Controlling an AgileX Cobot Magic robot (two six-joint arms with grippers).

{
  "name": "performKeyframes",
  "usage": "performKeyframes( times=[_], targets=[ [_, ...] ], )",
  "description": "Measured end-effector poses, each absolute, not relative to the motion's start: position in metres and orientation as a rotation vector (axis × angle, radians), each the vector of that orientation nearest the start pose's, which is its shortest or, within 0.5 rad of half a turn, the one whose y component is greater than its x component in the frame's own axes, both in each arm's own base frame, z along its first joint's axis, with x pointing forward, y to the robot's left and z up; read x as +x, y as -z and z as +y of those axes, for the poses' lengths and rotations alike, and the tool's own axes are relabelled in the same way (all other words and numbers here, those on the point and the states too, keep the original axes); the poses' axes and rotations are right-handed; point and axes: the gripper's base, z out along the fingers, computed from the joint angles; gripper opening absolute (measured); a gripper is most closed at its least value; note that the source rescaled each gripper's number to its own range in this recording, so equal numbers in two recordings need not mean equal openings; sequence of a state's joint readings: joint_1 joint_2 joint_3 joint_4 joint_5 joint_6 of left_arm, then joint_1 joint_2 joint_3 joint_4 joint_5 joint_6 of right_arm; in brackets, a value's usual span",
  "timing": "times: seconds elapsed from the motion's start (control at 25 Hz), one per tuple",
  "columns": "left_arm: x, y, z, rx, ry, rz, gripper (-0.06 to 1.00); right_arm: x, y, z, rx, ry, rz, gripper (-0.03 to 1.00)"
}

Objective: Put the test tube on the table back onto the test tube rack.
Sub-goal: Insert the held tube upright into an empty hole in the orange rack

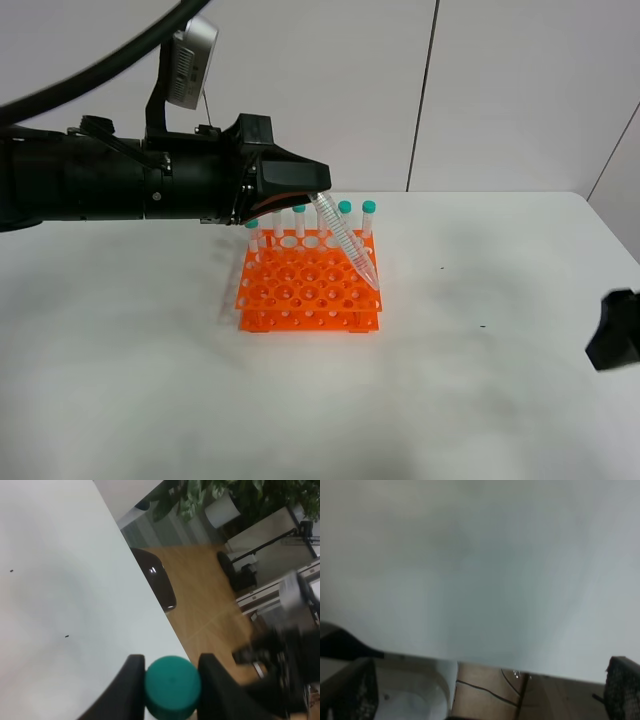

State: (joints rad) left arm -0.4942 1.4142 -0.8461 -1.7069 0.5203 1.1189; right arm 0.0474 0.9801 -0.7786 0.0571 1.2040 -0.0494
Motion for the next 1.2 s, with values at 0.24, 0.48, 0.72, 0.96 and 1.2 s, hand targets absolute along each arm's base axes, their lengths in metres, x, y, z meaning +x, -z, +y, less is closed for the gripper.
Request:
performKeyframes(
  times=[0.24, 0.48, 0.72, 0.96, 1.2],
  targets=[
    [0.242, -0.28, -0.182, 0.247, 1.198, 2.115, 0.0, 0.081, -0.262, 0.008, -0.109, -0.073, 2.591, 1.0],
    [0.241, -0.28, -0.182, 0.267, 1.19, 2.118, 0.0, 0.035, -0.274, 0.006, -0.104, -0.068, 2.264, 1.0],
    [0.241, -0.28, -0.182, 0.276, 1.186, 2.119, 0.0, 0.0, -0.277, 0.004, -0.101, -0.061, 2.039, 1.0],
    [0.241, -0.28, -0.182, 0.276, 1.186, 2.119, 0.0, -0.003, -0.277, 0.003, -0.089, -0.055, 2.017, 1.0],
    [0.236, -0.29, -0.18, 0.283, 1.206, 2.082, 0.0, -0.003, -0.277, 0.003, -0.087, -0.055, 2.017, 1.0]
  ],
)
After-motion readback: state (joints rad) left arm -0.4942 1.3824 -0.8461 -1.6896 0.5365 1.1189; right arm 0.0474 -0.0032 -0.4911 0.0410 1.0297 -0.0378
